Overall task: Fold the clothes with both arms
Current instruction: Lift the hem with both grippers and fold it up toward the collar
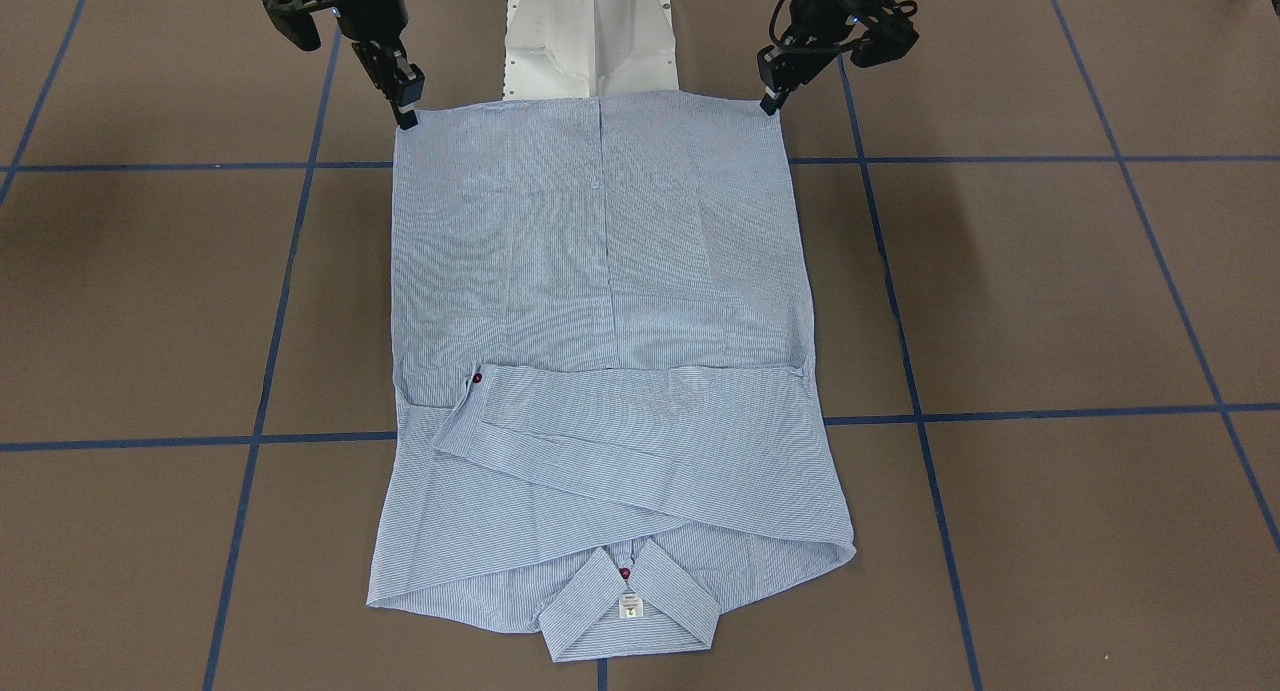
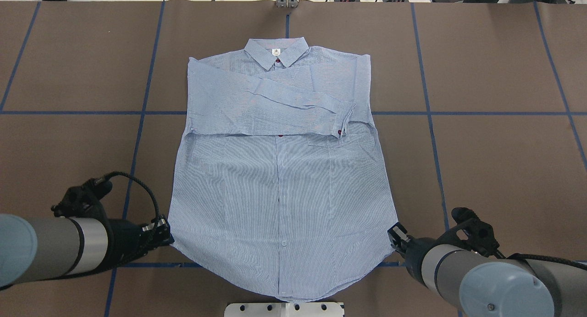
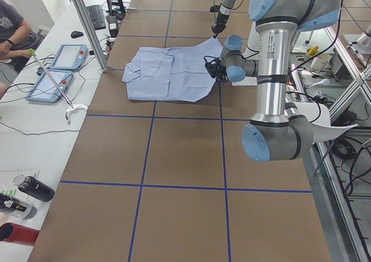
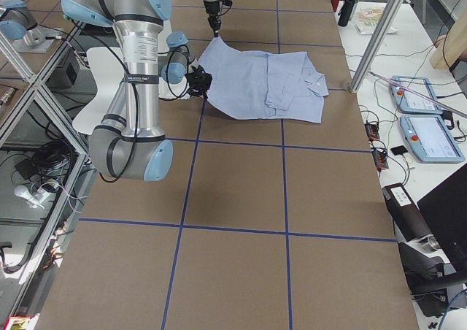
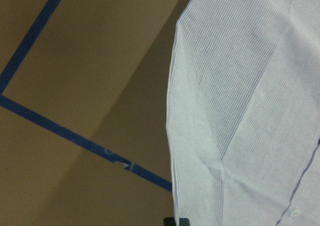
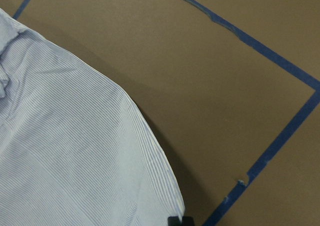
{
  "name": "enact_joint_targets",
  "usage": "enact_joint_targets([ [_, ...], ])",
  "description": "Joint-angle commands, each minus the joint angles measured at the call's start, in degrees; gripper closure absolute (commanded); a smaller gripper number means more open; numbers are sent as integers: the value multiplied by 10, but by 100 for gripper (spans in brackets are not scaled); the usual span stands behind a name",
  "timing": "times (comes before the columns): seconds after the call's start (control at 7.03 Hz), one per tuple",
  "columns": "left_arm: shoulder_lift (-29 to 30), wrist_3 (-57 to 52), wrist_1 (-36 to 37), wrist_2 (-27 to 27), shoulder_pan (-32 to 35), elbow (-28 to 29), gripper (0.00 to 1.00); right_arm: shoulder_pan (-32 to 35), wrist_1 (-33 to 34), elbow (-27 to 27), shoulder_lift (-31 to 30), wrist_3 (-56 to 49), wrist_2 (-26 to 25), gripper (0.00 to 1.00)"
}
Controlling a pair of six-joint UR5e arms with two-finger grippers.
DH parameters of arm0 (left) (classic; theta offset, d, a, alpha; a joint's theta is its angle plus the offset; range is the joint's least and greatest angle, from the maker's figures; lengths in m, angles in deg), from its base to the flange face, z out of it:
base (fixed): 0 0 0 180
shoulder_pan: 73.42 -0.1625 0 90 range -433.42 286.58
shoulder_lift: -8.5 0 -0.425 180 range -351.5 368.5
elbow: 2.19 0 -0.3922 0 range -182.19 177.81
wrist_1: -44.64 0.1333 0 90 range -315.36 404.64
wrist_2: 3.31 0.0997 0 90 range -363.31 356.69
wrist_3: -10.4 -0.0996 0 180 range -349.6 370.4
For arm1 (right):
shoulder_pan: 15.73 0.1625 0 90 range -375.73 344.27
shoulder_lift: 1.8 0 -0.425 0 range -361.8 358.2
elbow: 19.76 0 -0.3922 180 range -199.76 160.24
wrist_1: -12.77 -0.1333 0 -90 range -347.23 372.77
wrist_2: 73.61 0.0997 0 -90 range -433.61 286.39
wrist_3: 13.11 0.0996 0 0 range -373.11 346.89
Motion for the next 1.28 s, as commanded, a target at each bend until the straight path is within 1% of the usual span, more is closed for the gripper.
enact_joint_targets([
  [0.0,9,-14,-2,-76,101,0,100,53,2,5,10,30,-1,100],
  [0.43,10,-13,-1,-78,125,-1,100,107,3,4,14,89,-1,100],
  [0.85,11,-13,0,-78,138,3,100,122,3,-7,39,143,-19,100],
  [1.0,12,-13,0,-78,140,6,100,126,2,-18,42,143,-21,100],
  [1.14,14,-13,0,-76,142,19,100,147,3,-54,80,143,-20,100],
])
